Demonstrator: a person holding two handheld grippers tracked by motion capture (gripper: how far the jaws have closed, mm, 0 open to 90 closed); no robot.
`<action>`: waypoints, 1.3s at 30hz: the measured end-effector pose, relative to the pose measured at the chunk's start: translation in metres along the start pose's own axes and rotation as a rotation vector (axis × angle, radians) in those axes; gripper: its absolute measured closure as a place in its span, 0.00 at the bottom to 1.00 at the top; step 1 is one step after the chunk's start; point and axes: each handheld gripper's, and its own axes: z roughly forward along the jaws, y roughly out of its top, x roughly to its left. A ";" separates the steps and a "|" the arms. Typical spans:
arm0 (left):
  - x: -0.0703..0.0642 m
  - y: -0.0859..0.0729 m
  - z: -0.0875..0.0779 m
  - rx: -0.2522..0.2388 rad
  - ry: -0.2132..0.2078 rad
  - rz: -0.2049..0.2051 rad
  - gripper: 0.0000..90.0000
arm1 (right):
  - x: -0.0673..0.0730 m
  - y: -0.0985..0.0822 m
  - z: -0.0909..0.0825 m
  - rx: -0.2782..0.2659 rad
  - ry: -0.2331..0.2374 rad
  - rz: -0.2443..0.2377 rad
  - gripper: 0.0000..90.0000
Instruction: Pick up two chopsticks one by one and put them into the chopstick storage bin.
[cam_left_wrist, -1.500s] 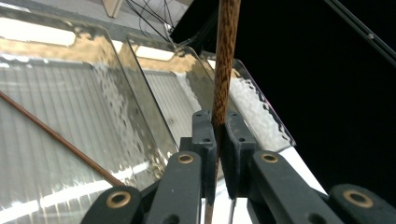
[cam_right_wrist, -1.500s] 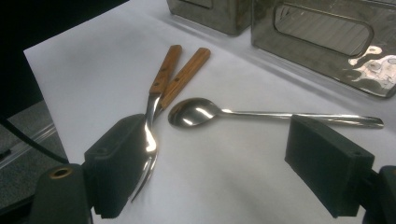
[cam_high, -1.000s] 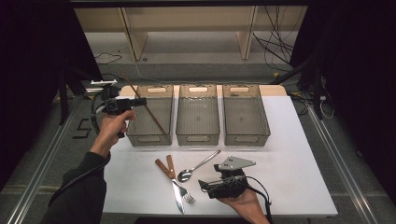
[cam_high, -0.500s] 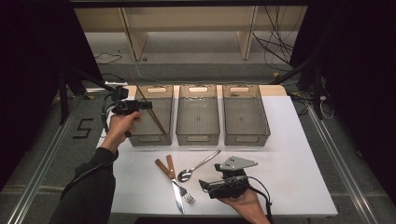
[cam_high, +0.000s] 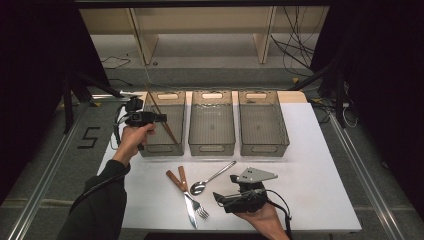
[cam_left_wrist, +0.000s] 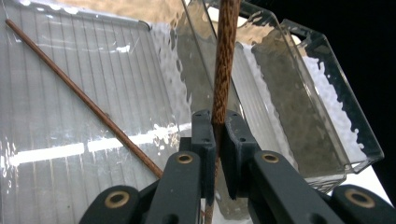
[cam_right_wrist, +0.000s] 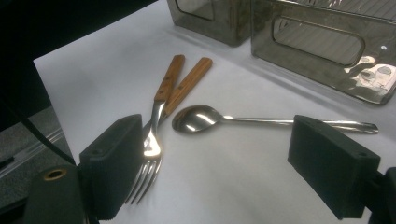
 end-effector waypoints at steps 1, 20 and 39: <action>0.001 -0.001 0.001 0.004 0.000 -0.001 0.93 | 0.000 0.000 0.000 -0.001 0.001 0.001 0.21; -0.010 -0.002 0.011 0.078 0.109 0.082 0.36 | -0.001 0.000 0.000 -0.001 0.006 0.004 0.21; -0.025 -0.021 -0.024 0.049 0.067 0.170 0.21 | 0.001 0.001 0.001 0.014 0.004 0.004 0.22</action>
